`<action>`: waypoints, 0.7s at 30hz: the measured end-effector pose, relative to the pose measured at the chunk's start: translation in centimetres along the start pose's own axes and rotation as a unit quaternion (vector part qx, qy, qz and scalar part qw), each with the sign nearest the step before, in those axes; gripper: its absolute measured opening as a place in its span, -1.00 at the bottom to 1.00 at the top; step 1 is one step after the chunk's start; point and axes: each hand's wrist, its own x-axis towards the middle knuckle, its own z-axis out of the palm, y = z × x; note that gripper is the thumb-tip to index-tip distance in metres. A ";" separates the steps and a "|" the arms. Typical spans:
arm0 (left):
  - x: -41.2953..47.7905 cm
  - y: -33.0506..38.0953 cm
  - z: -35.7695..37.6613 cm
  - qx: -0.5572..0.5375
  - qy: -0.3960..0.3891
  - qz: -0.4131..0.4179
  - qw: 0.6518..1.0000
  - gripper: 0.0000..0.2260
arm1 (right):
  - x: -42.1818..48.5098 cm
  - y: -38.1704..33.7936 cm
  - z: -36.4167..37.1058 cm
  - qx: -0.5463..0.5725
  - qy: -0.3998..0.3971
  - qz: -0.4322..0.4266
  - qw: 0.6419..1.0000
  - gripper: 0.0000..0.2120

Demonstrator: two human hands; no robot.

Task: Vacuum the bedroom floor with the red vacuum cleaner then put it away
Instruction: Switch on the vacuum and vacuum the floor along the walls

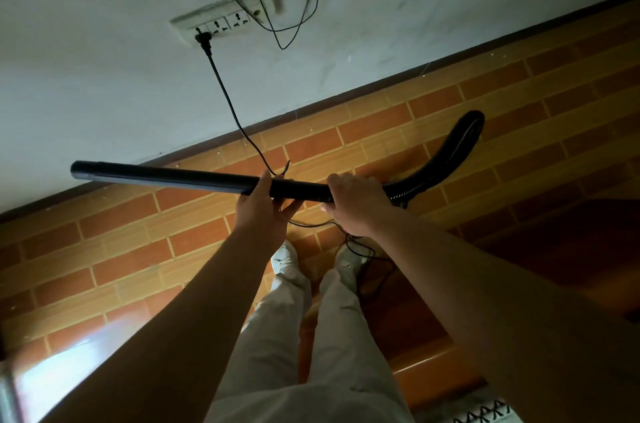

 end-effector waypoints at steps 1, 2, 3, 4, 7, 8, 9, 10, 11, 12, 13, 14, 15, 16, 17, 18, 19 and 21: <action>0.3 -0.1 0.0 -0.004 0.001 0.001 1.000 -0.89 | 0.2 0.0 0.2 -0.002 0.006 -0.003 1.000 -0.60; 0.6 -0.2 -0.1 -0.006 0.002 0.002 1.000 -0.89 | 0.4 0.0 0.4 -0.005 0.010 -0.005 1.000 -0.61; 0.9 -0.3 -0.2 -0.006 0.001 0.002 1.000 -0.89 | 0.6 0.0 0.7 -0.007 0.013 -0.008 1.000 -0.61; 1.3 -0.5 -0.3 -0.005 0.001 0.001 1.000 -0.88 | 0.9 0.1 0.9 -0.010 0.014 -0.010 1.000 -0.61; 2.8 -1.1 -0.8 -0.009 -0.003 -0.004 1.000 -0.79 | 2.1 0.5 1.6 -0.018 0.007 -0.017 1.000 -0.60; 3.4 -1.4 -1.0 -0.016 -0.007 -0.009 1.000 -0.78 | 2.6 0.8 1.9 -0.021 0.006 -0.020 1.000 -0.60; 4.2 -1.7 -1.3 -0.027 -0.013 -0.016 0.999 -0.78 | 3.2 1.0 2.2 -0.027 0.008 -0.021 0.999 -0.60; 5.0 -2.2 -1.6 -0.040 -0.022 -0.025 0.999 -0.79 | 3.8 1.2 2.7 -0.032 0.008 -0.022 0.999 -0.61; 5.9 -2.7 -1.9 -0.051 -0.030 -0.035 0.998 -0.80 | 4.4 1.4 3.3 -0.038 0.007 -0.023 0.999 -0.61; 6.8 -3.3 -2.2 -0.058 -0.039 -0.046 0.996 -0.80 | 5.0 1.5 4.0 -0.043 0.007 -0.024 0.999 -0.61; 7.7 -3.9 -2.5 -0.061 -0.048 -0.056 0.995 -0.81 | 5.7 1.7 4.8 -0.047 0.007 -0.026 0.999 -0.61; 8.6 -4.5 -2.8 -0.060 -0.056 -0.062 0.995 -0.83 | 6.5 1.9 5.6 -0.050 0.007 -0.029 0.998 -0.61; 9.6 -5.1 -3.1 -0.057 -0.061 -0.065 0.994 -0.84 | 7.3 2.1 6.6 -0.052 0.008 -0.031 0.998 -0.61; 10.7 -5.7 -3.4 -0.056 -0.063 -0.067 0.994 -0.85 | 8.0 2.3 7.5 -0.052 0.010 -0.033 0.998 -0.61; 11.8 -6.3 -3.6 -0.056 -0.063 -0.067 0.994 -0.85 | 8.8 2.6 8.6 -0.050 0.012 -0.033 0.998 -0.62; 12.8 -6.9 -3.9 -0.056 -0.063 -0.065 0.994 -0.86 | 9.5 2.9 9.7 -0.048 0.014 -0.033 0.998 -0.62; 13.9 -7.4 -4.2 -0.054 -0.063 -0.064 0.995 -0.86 | 10.2 3.1 10.9 -0.046 0.013 -0.032 0.998 -0.63; 15.8 -8.4 -4.5 -0.045 -0.067 -0.064 0.995 -0.86 | 11.6 3.8 13.0 -0.045 0.007 -0.030 0.999 -0.63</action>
